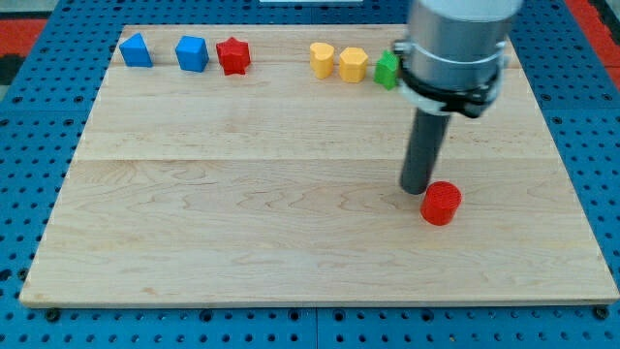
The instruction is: Move red star to yellow heart
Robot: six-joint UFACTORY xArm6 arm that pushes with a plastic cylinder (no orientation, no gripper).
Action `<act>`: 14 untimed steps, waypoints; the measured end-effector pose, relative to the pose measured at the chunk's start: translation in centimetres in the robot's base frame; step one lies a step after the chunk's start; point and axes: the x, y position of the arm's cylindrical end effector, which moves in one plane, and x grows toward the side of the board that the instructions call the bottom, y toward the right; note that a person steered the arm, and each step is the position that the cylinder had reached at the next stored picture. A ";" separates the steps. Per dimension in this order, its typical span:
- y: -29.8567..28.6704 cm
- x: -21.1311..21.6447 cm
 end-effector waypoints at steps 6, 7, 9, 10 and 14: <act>-14.2 -12.1; -21.7 -17.3; -19.3 -25.3; -19.4 -29.0; -17.7 -20.7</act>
